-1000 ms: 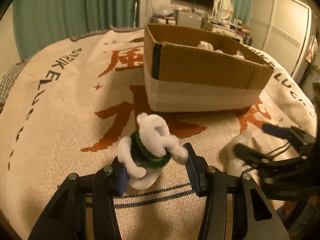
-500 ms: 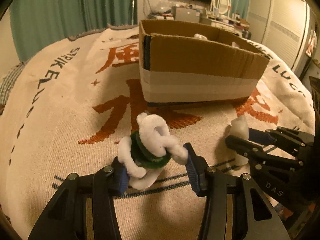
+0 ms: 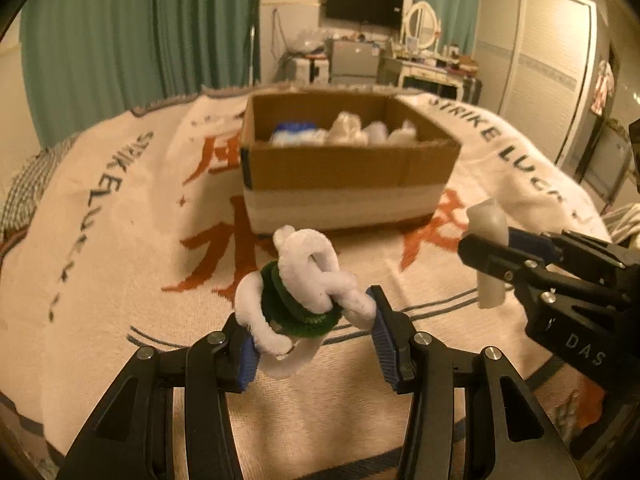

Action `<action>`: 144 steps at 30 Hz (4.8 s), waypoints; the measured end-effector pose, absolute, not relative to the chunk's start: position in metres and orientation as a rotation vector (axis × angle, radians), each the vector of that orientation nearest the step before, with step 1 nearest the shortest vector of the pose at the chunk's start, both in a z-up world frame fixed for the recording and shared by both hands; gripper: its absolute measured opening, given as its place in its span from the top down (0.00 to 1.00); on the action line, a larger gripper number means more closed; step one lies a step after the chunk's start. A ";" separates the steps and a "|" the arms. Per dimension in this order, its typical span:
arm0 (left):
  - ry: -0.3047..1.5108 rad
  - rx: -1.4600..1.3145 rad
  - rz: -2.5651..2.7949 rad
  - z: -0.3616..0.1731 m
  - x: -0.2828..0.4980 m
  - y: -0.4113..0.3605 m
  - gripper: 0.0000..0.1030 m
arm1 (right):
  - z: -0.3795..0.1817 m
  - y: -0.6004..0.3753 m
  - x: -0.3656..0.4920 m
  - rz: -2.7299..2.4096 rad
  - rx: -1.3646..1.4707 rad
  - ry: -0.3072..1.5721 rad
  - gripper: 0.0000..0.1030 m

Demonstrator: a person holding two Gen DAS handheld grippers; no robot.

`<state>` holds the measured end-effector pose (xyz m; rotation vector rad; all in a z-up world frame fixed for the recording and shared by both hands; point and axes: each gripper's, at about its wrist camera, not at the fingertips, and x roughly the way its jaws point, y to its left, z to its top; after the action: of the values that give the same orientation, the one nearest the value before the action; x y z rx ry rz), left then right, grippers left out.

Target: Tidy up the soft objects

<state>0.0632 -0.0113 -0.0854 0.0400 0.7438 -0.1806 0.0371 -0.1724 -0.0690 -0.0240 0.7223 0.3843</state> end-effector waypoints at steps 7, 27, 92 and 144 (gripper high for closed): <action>0.636 0.070 -0.190 -0.034 0.064 -0.028 0.54 | -0.012 -0.192 0.030 0.396 -0.041 0.611 0.73; 0.568 0.163 -0.193 -0.003 0.190 -0.045 0.54 | 0.072 -0.190 0.153 0.412 -0.076 0.452 0.73; 0.188 0.034 0.076 0.059 0.013 0.002 0.04 | 0.109 -0.215 -0.033 0.302 -0.040 0.175 0.00; 0.339 0.024 0.026 0.016 0.026 -0.005 0.04 | 0.044 -0.221 0.016 0.232 0.026 0.367 0.00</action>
<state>0.0258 -0.0051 0.0158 0.0235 0.3387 0.0257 0.0157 -0.2215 0.0441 0.0257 0.3671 0.2325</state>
